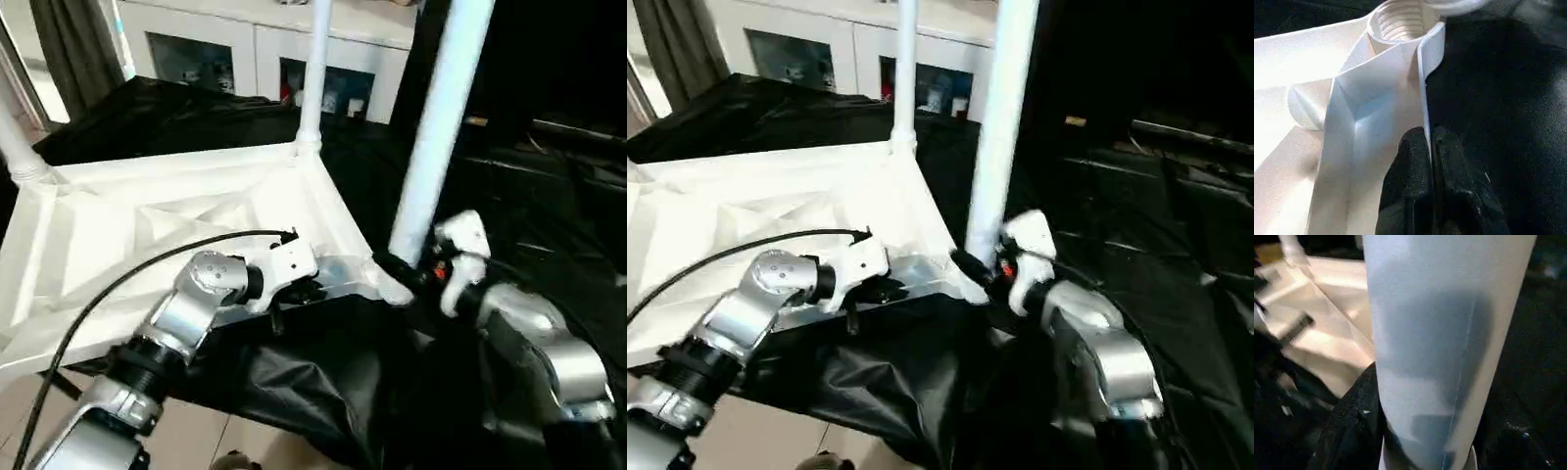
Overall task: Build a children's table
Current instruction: Insert table leg to table base
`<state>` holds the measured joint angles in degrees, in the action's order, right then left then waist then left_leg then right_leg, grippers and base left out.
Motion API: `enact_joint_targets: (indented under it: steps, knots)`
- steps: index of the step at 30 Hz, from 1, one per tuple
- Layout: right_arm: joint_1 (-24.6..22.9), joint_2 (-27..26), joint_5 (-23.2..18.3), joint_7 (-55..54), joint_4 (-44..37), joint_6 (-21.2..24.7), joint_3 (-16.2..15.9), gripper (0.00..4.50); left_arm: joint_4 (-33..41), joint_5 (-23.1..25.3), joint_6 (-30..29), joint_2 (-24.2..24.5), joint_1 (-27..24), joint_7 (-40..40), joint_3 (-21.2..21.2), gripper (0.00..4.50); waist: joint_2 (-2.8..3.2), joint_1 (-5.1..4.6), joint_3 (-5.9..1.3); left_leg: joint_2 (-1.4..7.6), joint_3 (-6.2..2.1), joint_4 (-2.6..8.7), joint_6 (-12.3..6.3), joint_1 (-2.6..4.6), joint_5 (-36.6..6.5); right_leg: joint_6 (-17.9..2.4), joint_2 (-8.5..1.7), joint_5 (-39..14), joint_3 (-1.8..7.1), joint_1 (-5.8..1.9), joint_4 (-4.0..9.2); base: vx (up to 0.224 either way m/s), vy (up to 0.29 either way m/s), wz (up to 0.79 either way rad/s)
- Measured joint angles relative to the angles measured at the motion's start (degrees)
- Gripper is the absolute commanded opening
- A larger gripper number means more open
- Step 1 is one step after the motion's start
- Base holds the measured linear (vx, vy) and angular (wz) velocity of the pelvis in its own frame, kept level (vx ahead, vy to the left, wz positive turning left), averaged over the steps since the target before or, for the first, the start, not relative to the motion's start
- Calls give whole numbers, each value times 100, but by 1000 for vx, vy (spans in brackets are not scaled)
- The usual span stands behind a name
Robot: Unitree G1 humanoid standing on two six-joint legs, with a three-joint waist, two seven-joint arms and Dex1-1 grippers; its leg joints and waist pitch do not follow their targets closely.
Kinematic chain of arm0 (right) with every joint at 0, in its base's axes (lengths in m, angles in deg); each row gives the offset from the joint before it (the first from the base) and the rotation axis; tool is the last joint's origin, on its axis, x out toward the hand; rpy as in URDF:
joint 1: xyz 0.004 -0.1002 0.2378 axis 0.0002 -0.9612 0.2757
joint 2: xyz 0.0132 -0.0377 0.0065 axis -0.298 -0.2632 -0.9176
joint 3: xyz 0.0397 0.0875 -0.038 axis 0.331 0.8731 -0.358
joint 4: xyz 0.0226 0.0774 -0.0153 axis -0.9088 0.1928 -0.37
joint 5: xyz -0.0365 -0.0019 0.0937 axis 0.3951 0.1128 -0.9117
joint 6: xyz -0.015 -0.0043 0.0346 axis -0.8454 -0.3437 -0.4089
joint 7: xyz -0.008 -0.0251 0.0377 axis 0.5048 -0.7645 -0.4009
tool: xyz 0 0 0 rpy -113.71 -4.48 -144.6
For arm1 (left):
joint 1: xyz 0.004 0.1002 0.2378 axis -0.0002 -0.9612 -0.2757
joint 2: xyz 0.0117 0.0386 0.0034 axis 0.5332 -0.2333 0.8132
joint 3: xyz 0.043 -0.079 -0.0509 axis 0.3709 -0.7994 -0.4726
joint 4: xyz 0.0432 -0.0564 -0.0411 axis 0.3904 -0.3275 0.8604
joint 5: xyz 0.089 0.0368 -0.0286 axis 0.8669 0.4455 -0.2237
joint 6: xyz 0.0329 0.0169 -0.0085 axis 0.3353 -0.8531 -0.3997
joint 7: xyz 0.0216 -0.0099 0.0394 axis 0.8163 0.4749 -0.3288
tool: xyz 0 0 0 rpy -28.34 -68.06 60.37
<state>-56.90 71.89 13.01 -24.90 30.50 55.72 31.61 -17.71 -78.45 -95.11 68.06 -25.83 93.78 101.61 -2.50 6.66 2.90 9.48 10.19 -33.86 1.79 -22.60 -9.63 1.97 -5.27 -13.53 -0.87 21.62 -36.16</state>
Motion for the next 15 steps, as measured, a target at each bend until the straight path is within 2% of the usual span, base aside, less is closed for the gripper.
enact_joint_targets:
  steps: [3, 9, 12, 15]
  knots:
    - [114, -24, -26, 63, 67, 44, -44, 190, -31, 0, 84, 16, 14, 58, 49, 0, -6, 36, -3, 1, 0, 0, 0, 0, 0, 0, 0, 0, -2, -2, 1, 0, 0, 0]
    - [590, -19, 73, 247, 803, 265, -269, 190, -98, -13, 328, 238, 134, 524, 164, 0, -30, 65, -4, 2, 0, 0, 9, 1, 6, -2, 0, 3, -3, -2, -4, 0, 0, 0]
    - [639, 45, 88, 317, 844, 286, -277, 190, -127, -41, 458, 267, 140, 673, 168, 0, -43, 138, -3, 3, 2, 0, 9, 0, 6, -1, 0, 2, -3, -1, -3, 0, 0, 0]
    - [644, 71, 95, 384, 879, 366, -288, 190, -171, -81, 526, 281, 143, 692, 167, 0, -50, 152, -4, 3, 2, 1, 9, 0, 6, -1, 0, 3, -3, 0, -2, 0, 0, 0]
